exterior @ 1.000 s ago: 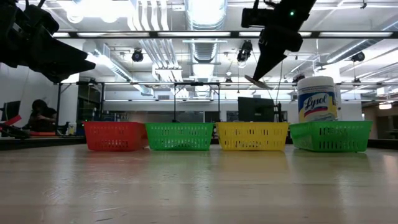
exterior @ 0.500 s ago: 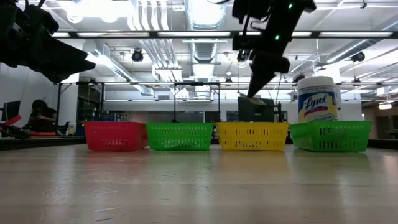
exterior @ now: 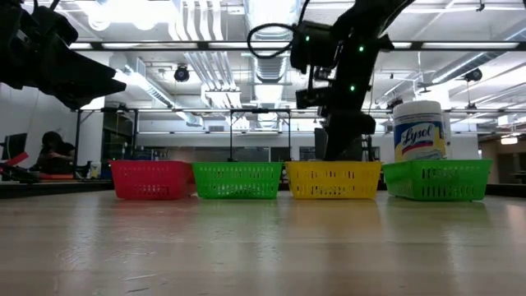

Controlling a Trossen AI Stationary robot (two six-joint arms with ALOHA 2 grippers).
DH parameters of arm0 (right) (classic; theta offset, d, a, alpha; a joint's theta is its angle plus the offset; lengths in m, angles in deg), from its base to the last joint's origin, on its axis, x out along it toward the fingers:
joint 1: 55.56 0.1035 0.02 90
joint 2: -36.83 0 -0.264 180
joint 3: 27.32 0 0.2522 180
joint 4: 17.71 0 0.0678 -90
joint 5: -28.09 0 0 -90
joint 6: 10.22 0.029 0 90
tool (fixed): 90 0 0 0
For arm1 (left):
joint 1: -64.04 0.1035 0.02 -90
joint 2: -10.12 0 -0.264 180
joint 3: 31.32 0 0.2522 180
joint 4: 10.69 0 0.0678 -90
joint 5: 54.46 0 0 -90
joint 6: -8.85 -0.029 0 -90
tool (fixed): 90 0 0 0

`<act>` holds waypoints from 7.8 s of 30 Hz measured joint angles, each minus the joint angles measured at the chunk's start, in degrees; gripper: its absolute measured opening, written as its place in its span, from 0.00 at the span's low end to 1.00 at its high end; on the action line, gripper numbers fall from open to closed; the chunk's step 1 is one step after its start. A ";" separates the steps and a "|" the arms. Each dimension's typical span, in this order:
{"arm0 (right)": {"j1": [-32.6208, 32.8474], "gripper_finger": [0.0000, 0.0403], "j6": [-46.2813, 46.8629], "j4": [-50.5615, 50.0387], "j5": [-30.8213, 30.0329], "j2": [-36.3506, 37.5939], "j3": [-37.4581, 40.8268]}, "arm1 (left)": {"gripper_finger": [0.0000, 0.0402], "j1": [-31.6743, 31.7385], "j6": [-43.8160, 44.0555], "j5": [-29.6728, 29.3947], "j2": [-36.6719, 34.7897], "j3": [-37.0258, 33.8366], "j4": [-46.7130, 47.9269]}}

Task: Pick & Place First Aid Supplies
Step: Put the orange ointment pack into the yellow bin

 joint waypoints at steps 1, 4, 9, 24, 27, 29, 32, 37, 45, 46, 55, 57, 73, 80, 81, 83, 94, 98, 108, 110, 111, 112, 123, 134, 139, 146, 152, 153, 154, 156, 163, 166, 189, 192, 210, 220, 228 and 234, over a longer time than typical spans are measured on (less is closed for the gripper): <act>-0.14 0.02 -0.16 0.10 0.08 -0.62 0.00 | 0.47 -0.02 0.00 0.00 0.00 0.00 0.00; -0.63 0.02 -0.36 0.67 1.12 -2.22 0.00 | 0.47 -0.01 0.00 0.00 0.00 0.02 0.02; -0.67 0.02 -0.46 1.21 2.45 -3.38 0.00 | 0.47 0.01 0.00 0.00 0.00 0.01 0.02; -0.70 0.02 -1.48 1.27 3.27 -3.34 -0.02 | 0.47 0.00 0.00 0.00 0.02 0.01 0.04; -0.68 0.02 -1.63 1.31 4.22 -3.34 -0.02 | 0.47 -0.01 0.00 0.00 0.02 0.01 0.04; -0.68 0.02 -1.65 1.31 4.27 -3.34 -0.02 | 0.47 -0.01 0.00 0.00 0.02 0.00 0.04; -0.70 0.05 -1.65 1.31 4.27 -3.34 -0.02 | 0.47 -0.01 0.00 0.00 0.02 0.01 0.04; -0.70 0.14 -1.61 1.34 4.23 -3.34 -0.02 | 0.47 -0.01 0.00 0.00 0.02 0.01 0.04; -0.65 0.24 -1.44 1.26 3.96 -2.80 -0.02 | 0.47 -0.02 0.00 0.00 0.02 0.01 0.05; -0.64 0.25 -1.43 1.26 3.96 -2.52 -0.02 | 0.47 -0.02 0.00 0.00 0.02 0.01 0.04; -0.64 0.22 -0.15 1.02 3.92 2.83 -0.02 | 0.47 0.00 0.00 0.00 0.02 0.00 0.07; -0.63 0.21 0.22 0.73 3.96 4.43 -0.02 | 0.47 0.00 0.00 0.01 0.02 0.00 0.05; 8.09 0.23 7.17 -11.02 11.06 16.91 -0.04 | 0.47 0.00 0.00 0.01 0.04 0.01 0.05; 15.46 0.20 14.54 -18.21 16.16 19.64 -0.04 | 0.47 -0.01 0.00 0.02 0.07 0.01 0.04; 16.57 0.20 15.66 -19.03 16.93 19.75 -0.04 | 0.47 0.00 0.00 0.00 0.09 0.01 0.04; 18.73 0.19 17.98 -20.29 18.96 19.89 -0.04 | 0.47 0.00 0.00 0.01 0.09 0.01 0.04; 27.44 0.24 44.51 -27.66 23.64 19.78 1.26 | 0.47 0.01 0.00 0.00 0.11 0.02 0.04; 30.19 0.27 53.11 -28.41 24.92 19.99 3.67 | 0.47 0.01 0.00 0.02 0.11 0.00 0.04; 37.33 0.34 67.29 -27.21 28.47 21.59 12.25 | 0.47 0.01 0.00 0.02 0.11 0.00 0.04; 38.56 0.35 69.45 -26.09 28.41 22.57 13.64 | 0.47 -0.02 0.00 0.00 0.11 0.02 0.04; 39.26 0.36 70.77 -25.90 27.93 23.10 14.20 | 0.47 -0.01 0.00 0.02 0.11 0.02 0.04; 39.92 0.36 72.02 -25.93 27.24 23.66 14.71 | 0.47 0.00 0.00 0.01 0.11 0.01 0.04; 46.16 0.37 91.25 -19.72 21.83 33.36 22.85 | 0.47 0.00 0.00 0.02 0.11 0.02 0.04; 46.75 0.38 101.33 -18.12 20.16 35.14 26.77 | 0.47 0.01 0.00 0.02 0.11 0.00 0.03; 46.75 0.37 102.19 -15.40 20.16 35.06 27.89 | 0.47 -0.02 0.00 0.01 0.11 0.01 0.02; 46.76 0.38 107.16 -12.29 20.18 34.97 31.00 | 0.47 0.01 0.00 0.02 0.11 0.01 0.04; 46.75 0.39 111.78 -10.83 20.39 34.97 33.04 | 0.47 0.01 0.00 0.00 0.11 0.02 0.04; 46.76 0.39 112.32 -9.66 20.45 34.97 33.48 | 0.47 0.01 0.00 0.02 0.11 0.02 0.02; 46.76 0.39 112.57 -8.35 20.49 34.97 33.97 | 0.47 -0.02 0.00 0.01 0.11 0.01 0.02; 46.75 0.39 113.25 -5.66 20.60 34.95 35.05 | 0.47 0.01 0.00 0.01 0.11 0.02 0.04; 46.76 0.39 116.78 -1.29 21.46 34.93 37.81 | 0.47 0.00 0.00 0.02 0.09 0.00 0.04; 46.75 0.38 117.35 -0.79 23.61 34.93 38.36 | 0.47 0.00 0.00 0.02 0.10 0.01 0.03; 46.71 0.32 119.60 2.39 28.66 25.31 36.89 | 0.47 0.01 0.00 0.01 0.09 0.01 0.02; 46.73 0.32 118.69 2.36 28.81 23.40 35.52 | 0.47 0.00 0.00 0.00 0.09 0.02 0.03; 46.73 0.18 119.94 1.36 28.64 19.13 33.81 | 0.47 -0.02 0.00 0.02 0.09 0.00 0.04; 46.73 0.08 119.65 0.47 28.35 19.11 33.81 | 0.47 0.00 0.00 0.00 0.09 0.01 0.04; 46.77 0.02 115.50 -5.48 25.61 19.32 30.62 | 0.47 -0.02 0.00 0.02 0.09 0.00 0.04; 46.70 0.02 112.24 -13.72 19.28 19.55 25.77 | 0.47 0.00 0.00 0.02 0.11 0.01 0.04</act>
